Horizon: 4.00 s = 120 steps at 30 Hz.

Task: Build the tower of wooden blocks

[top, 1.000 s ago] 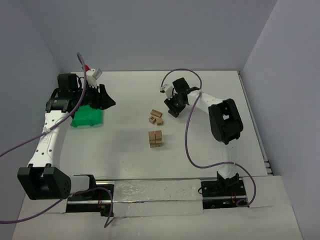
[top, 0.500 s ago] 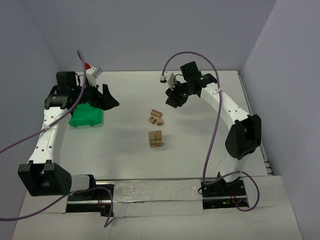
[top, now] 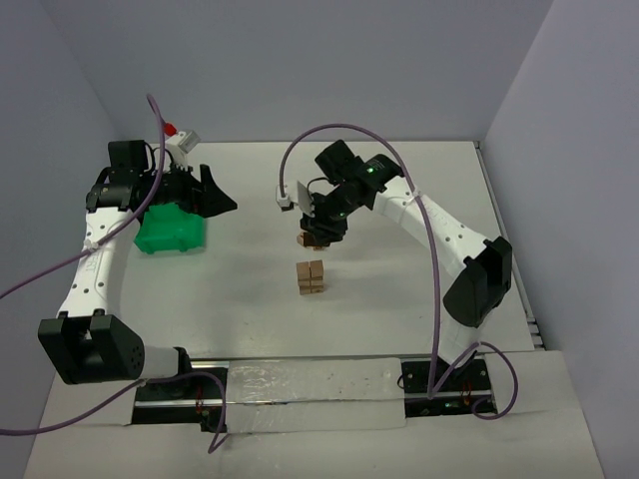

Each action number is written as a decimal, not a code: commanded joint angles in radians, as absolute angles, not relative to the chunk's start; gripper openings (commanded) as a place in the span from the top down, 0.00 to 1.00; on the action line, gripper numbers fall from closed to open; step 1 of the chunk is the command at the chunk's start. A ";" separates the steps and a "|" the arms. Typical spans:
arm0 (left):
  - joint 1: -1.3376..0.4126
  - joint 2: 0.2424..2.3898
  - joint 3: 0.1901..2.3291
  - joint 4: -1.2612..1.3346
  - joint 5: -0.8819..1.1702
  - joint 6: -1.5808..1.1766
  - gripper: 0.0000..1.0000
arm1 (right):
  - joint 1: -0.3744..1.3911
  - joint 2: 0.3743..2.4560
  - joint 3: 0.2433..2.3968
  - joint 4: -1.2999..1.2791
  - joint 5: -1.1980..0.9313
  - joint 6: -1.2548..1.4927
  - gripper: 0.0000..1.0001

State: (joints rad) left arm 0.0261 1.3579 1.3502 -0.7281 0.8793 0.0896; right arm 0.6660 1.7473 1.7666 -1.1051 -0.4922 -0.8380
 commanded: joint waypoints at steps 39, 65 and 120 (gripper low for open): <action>0.034 1.369 1.381 -0.717 0.917 0.069 0.01 | 0.816 1.740 1.671 -1.035 -0.428 -0.802 1.00; 0.034 1.328 1.328 -0.667 0.886 0.036 0.01 | 0.819 1.743 1.650 -1.032 -0.423 -0.859 0.99; 0.034 1.347 1.336 -0.660 0.871 0.031 0.01 | 0.821 1.785 1.652 -1.011 -0.445 -0.875 0.83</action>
